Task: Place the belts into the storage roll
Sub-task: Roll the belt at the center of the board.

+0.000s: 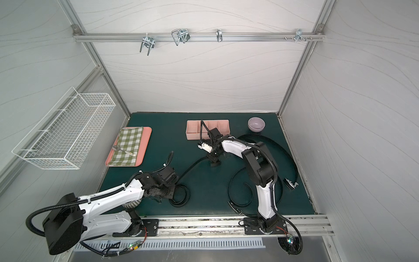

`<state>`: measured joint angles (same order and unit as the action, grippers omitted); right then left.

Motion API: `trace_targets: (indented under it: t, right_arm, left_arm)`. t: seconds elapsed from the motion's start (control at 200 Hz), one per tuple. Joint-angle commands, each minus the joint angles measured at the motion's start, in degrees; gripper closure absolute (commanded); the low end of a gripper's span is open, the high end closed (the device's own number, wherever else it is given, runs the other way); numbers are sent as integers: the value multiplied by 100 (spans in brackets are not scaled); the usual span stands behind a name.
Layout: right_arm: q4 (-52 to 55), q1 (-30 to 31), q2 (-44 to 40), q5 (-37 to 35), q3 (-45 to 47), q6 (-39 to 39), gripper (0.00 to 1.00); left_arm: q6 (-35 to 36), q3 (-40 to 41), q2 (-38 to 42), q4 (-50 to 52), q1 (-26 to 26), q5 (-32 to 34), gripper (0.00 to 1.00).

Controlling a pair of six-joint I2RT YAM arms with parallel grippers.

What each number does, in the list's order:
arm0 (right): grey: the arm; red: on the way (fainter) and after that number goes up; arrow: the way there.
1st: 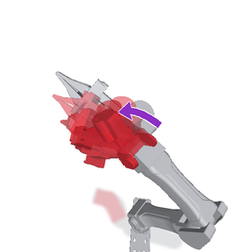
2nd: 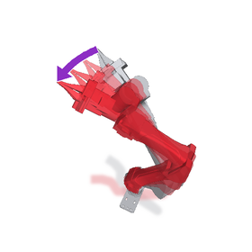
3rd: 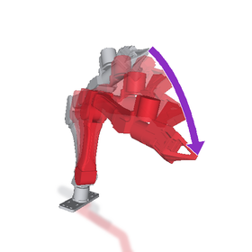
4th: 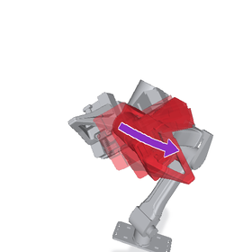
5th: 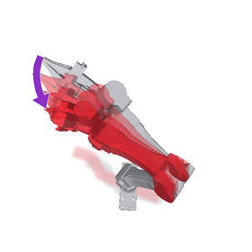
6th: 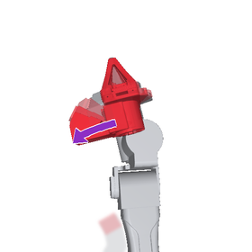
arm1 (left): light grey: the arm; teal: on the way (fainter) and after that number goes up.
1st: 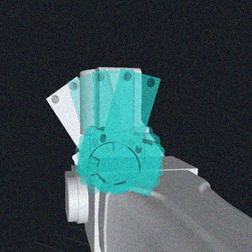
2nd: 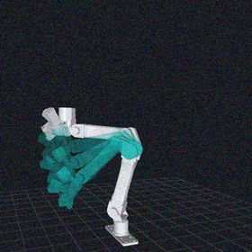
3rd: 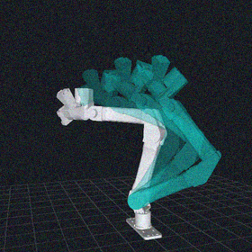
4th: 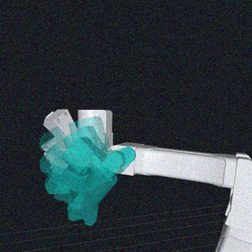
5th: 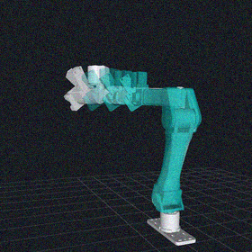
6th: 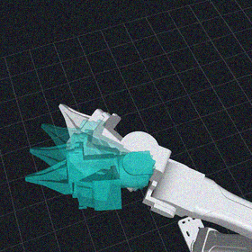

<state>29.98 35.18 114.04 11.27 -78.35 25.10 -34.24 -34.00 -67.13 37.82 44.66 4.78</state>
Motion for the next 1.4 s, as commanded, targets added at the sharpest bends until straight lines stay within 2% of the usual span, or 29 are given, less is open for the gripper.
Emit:
trace_targets:
  t: [0.0, 0.095, 0.27, 0.395, 0.53, 0.565, 0.615, 0.74, 0.85, 1.08, 1.395]
  right_arm:
    - [535, -5, -457, 427, 216, -303, 95]
    - [558, 183, -935, 420, 674, -732, 95]
    - [822, 961, -1638, -217, 1392, -1509, 94]
    - [772, 1382, -1809, -328, 1756, -2612, 94]
    - [330, 1631, -1892, -84, 2174, -3618, 94]
    - [187, 1671, -1902, -47, 2285, -3853, 100]
    - [67, 1701, -1865, -24, 2377, -4131, 100]
    - [-62, 1703, -1975, -394, 2654, -4507, 100]
    - [-34, 1338, -2190, -588, 2856, -4557, 100]
    - [-17, 336, -2205, -384, 3123, -4564, 100]
    - [183, -596, -2703, -293, 3378, -4489, 100]
  left_arm:
    - [-21, -423, -265, -20, -41, 396, 100]
    - [20, -709, -841, -142, -187, 498, 100]
    - [247, -1280, -1705, -443, -617, 395, 100]
    - [378, -1694, -2216, -551, -784, 377, 100]
    - [425, -1975, -2515, -598, -834, 360, 100]
    - [442, -2026, -2573, -601, -852, 361, 100]
    - [515, -2081, -2656, -595, -863, 362, 100]
    - [753, -2084, -2690, -426, -931, 547, 100]
    - [765, -1747, -2371, -405, -1102, 573, 100]
    - [774, -1295, -1814, -282, -1476, 461, 100]
    - [862, -1297, -1871, -227, -1637, 451, 100]
